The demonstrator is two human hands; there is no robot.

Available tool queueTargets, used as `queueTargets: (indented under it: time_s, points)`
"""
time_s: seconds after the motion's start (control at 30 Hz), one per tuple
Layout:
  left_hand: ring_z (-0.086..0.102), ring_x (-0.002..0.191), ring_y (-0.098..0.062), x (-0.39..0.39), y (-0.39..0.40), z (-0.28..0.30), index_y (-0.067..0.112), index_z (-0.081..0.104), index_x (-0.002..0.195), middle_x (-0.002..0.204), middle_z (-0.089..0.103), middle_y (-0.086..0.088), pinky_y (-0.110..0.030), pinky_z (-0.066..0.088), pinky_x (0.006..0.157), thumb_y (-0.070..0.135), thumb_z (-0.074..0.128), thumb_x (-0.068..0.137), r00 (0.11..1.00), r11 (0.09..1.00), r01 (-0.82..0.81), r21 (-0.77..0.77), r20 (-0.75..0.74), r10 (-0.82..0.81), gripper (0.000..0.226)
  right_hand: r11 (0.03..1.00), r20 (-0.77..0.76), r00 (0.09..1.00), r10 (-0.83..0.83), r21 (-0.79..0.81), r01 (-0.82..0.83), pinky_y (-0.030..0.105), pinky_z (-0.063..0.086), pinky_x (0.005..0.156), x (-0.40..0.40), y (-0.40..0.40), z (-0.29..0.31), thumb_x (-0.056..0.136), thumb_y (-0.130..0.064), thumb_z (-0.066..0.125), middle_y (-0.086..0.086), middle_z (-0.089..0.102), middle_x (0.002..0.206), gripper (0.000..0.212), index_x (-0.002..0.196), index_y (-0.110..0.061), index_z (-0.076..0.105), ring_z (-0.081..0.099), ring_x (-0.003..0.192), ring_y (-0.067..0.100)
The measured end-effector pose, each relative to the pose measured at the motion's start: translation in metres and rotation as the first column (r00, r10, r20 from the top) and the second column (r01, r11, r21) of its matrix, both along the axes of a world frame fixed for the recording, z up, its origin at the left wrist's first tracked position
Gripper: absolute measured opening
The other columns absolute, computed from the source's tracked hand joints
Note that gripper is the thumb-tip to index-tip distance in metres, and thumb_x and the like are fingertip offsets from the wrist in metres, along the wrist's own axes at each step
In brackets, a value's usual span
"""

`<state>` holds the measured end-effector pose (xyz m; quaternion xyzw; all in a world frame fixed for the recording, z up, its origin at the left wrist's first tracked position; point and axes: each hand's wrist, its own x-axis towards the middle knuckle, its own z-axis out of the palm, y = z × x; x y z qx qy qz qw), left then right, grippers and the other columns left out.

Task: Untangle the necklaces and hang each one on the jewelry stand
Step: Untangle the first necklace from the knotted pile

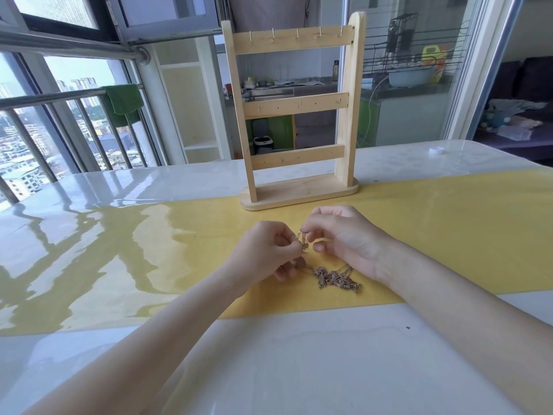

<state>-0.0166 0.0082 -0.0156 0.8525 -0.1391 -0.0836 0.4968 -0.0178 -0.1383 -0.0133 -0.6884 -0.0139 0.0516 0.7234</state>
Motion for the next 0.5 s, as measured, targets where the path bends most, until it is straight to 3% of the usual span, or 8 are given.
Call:
queueTargets:
  time_s: [0.27,0.4,0.5]
  points:
    - [0.042,0.04,-0.005,0.0055,0.0057,0.0022,0.011,0.058,0.073,0.064,0.067,0.007,-0.016,0.036,0.04,0.01,0.057,0.088,0.995,0.989,-0.063,-0.136,-0.087,0.051,0.015,0.994,0.008,1.0,0.024,0.103,-0.024,0.016,0.033,0.04,0.002,-0.0029,0.0018,0.085,0.004,0.059,0.008,0.064,0.065,0.016,0.073,-0.005,0.056,0.048,0.048,0.009]
    - [0.034,0.042,-0.008,0.0072,0.0063,0.0016,0.013,0.06,0.078,0.063,0.064,0.005,-0.015,0.032,0.042,0.016,0.057,0.091,0.987,0.958,-0.118,-0.26,-0.141,0.083,0.013,0.981,-0.01,0.997,0.076,0.181,-0.073,0.017,0.034,0.042,0.0035,-0.0055,0.0042,0.088,0.004,0.056,0.008,0.06,0.065,0.011,0.082,-0.005,0.06,0.045,0.052,0.01]
    - [0.032,0.041,-0.009,0.0074,0.006,0.0007,0.013,0.061,0.078,0.062,0.061,0.001,-0.016,0.03,0.041,0.018,0.057,0.092,0.993,0.957,-0.114,-0.267,-0.045,0.106,0.016,0.977,-0.043,0.992,0.119,0.182,-0.11,0.016,0.039,0.044,0.0039,-0.0084,0.0028,0.087,0.002,0.059,0.004,0.057,0.065,0.01,0.095,0.0,0.063,0.047,0.054,0.009]
